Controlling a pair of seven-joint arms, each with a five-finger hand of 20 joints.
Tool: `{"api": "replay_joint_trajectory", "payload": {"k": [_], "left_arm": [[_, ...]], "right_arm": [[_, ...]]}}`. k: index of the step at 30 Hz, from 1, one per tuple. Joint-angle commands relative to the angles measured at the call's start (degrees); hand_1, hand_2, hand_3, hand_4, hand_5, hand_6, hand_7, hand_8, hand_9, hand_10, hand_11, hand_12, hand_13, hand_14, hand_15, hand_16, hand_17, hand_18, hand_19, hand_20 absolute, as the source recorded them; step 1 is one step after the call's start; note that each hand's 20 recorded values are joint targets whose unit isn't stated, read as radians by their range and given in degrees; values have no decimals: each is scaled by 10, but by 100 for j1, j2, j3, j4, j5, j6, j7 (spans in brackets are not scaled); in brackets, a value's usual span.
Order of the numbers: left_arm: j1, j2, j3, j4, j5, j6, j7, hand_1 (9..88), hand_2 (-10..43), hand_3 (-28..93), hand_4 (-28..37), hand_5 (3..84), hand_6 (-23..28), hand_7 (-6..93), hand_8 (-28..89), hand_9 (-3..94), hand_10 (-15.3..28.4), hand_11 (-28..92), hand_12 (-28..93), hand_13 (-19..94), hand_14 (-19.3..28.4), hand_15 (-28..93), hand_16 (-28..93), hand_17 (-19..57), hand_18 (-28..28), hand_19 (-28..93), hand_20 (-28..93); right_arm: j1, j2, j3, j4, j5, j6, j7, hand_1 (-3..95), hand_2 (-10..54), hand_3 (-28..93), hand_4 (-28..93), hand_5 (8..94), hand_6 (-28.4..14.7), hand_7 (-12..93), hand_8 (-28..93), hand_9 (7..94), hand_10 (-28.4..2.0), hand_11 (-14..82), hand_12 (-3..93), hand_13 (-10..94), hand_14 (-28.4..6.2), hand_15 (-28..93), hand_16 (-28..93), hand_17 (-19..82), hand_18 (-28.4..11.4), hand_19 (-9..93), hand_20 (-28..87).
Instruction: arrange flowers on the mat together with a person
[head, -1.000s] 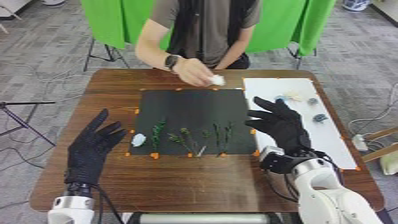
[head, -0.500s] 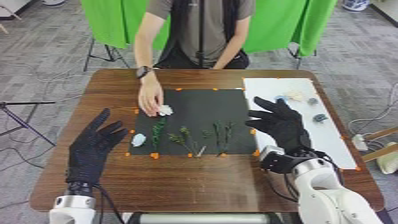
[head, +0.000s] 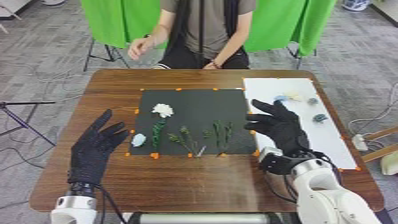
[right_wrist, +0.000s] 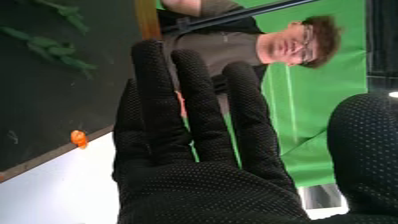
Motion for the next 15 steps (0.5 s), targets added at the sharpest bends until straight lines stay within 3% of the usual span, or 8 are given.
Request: {"api": "replay_joint_trajectory", "payload": {"k": [1, 6, 8, 10, 12, 15], "left_arm": [[67, 66, 30, -37, -48, 76, 36, 221, 74, 756, -267, 345, 67, 113, -89, 399, 183, 239, 118, 322, 257, 520, -75, -32, 272, 673, -28], [90, 134, 72, -59, -83, 160, 115, 221, 74, 756, -267, 345, 68, 113, -89, 395, 185, 244, 119, 319, 257, 532, -83, -30, 273, 680, -27], [118, 147, 72, -74, -99, 175, 146, 221, 74, 756, -267, 344, 68, 114, -89, 394, 186, 245, 118, 314, 255, 528, -85, -30, 273, 681, -28], [112, 174, 70, -80, -95, 194, 147, 221, 74, 757, -267, 344, 68, 114, -89, 392, 186, 246, 118, 313, 254, 527, -87, -31, 273, 681, -29], [99, 227, 87, -83, -129, 235, 200, 221, 74, 756, -267, 343, 68, 114, -89, 390, 187, 247, 117, 312, 254, 526, -88, -31, 273, 682, -30], [104, 270, 86, -103, -139, 253, 237, 222, 74, 756, -267, 343, 68, 115, -89, 390, 187, 248, 117, 311, 254, 526, -88, -31, 273, 682, -31]], "right_arm": [[118, 426, -80, -203, -1491, 1084, 673, 144, 122, 733, -274, 493, -18, 143, -126, 598, -192, 253, 166, 483, -184, 543, 117, 70, -201, 524, 197], [191, 697, 19, -304, -2773, 1696, 1632, 181, 84, 746, -263, 497, -24, 149, -126, 622, -191, 316, 175, 528, -178, 591, 107, 106, -212, 581, 213], [771, 823, -333, -198, -3524, 1984, 2556, 192, 73, 748, -262, 497, -23, 151, -125, 626, -186, 325, 175, 542, -173, 599, 105, 120, -216, 598, 216], [819, 977, -318, -201, -4115, 2015, 3070, 205, 65, 749, -260, 498, -22, 155, -126, 633, -182, 330, 174, 554, -172, 603, 103, 129, -218, 608, 215], [1052, 1177, -526, -158, -5043, 2174, 4056, 209, 62, 747, -259, 499, -22, 156, -128, 636, -182, 331, 173, 560, -170, 604, 102, 135, -219, 617, 213], [1369, 1417, -776, -15, -6331, 1749, 5211, 213, 62, 741, -257, 504, -26, 157, -129, 659, -183, 340, 173, 572, -172, 611, 101, 134, -219, 621, 207]]}}
